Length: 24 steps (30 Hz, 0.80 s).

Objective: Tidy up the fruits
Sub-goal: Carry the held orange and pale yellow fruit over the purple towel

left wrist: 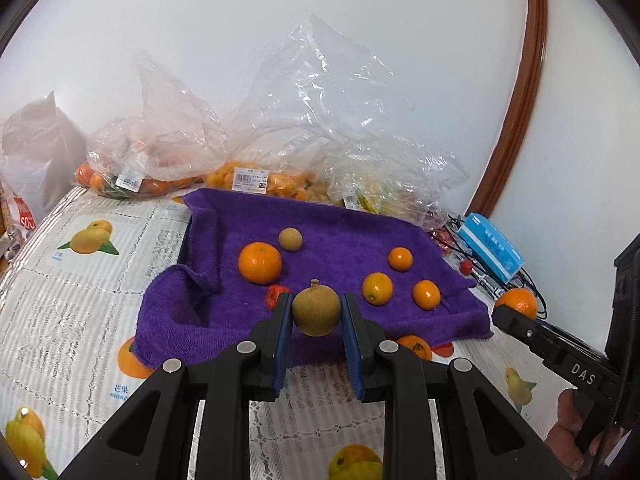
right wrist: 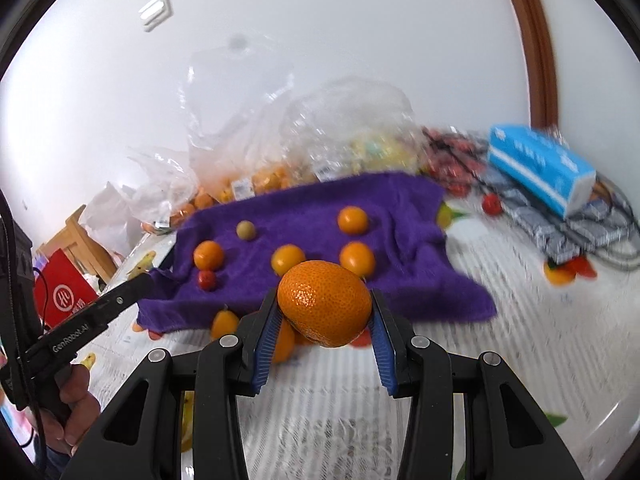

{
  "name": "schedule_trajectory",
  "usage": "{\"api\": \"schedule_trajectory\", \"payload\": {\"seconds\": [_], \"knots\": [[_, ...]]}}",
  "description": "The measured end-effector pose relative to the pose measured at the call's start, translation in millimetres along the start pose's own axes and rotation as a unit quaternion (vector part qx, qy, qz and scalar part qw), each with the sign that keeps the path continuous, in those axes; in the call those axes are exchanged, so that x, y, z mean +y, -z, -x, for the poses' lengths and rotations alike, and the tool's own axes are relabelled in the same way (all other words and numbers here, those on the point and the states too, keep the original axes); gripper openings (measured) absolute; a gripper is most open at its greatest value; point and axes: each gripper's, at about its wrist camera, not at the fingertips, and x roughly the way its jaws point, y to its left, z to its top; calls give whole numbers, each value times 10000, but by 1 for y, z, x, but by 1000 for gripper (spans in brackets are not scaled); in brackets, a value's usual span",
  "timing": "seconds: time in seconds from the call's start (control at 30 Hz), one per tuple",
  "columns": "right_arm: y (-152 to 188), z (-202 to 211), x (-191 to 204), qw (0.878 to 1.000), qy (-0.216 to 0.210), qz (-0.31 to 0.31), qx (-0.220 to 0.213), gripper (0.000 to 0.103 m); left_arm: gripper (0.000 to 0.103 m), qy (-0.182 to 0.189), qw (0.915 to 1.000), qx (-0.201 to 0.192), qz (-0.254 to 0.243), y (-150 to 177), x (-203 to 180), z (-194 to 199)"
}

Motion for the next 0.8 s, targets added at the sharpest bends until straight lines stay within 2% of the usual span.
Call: {"api": "schedule_trajectory", "payload": {"seconds": [0.3,0.8], "knots": [[-21,3,25,9988,-12,452,-209,43,23,-94,9999,-40,-132,-13,-6,-1],[-65,-16,34,9969,-169,474,-598,43,23,-344,9990,-237,-161,-52,-3,-20]]}}
